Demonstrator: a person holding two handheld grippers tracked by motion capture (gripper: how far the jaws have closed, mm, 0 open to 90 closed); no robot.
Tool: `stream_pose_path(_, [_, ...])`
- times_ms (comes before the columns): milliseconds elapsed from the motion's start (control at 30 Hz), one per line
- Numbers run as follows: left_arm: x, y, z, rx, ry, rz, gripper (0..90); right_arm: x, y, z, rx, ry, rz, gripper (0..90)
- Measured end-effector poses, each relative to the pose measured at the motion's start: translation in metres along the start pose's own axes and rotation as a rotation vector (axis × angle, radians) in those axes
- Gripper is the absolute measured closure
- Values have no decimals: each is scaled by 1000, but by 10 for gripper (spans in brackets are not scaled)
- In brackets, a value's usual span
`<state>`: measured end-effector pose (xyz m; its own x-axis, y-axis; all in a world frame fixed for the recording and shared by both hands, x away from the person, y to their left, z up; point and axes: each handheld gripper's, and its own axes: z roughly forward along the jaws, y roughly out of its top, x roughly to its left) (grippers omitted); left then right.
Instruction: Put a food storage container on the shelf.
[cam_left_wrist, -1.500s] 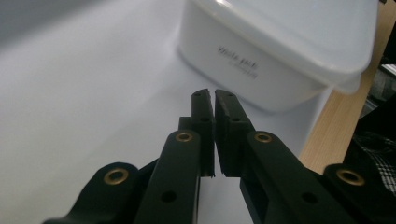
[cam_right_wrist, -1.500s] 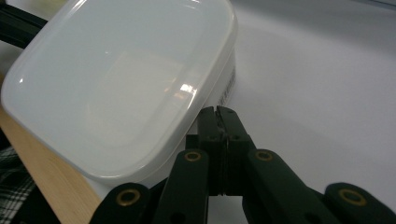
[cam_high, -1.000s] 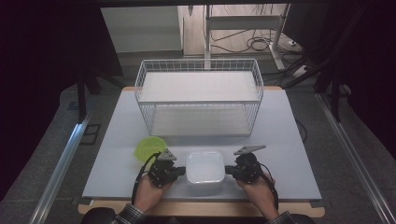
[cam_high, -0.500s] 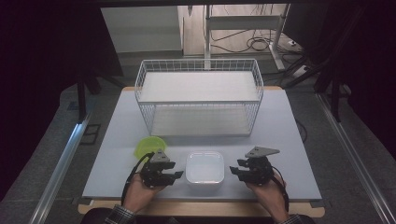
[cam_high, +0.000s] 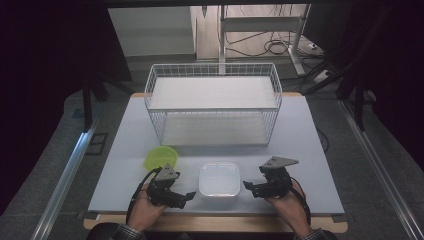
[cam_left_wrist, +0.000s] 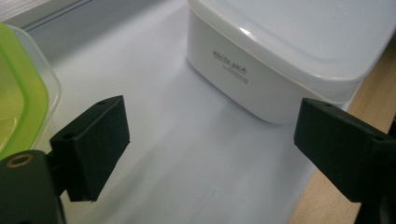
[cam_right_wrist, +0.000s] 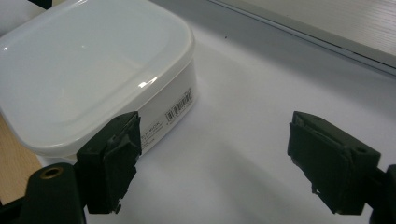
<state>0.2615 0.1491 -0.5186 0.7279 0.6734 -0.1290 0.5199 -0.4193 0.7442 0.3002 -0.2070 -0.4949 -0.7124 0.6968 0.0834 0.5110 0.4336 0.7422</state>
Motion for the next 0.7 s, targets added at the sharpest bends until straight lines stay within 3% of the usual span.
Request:
stream_pose_path(200, [1,0,0,-28,0,21,88,-2,1,-4,-18,8,11,158])
stream_pose_path(300, [2,0,0,-37,9,39,75,-1,2,-6,-23,12,-7,140])
stream_pose_path(700, [-2,17,-7,-43,-9,21,71,9,12,-9,-35,11,-39,96])
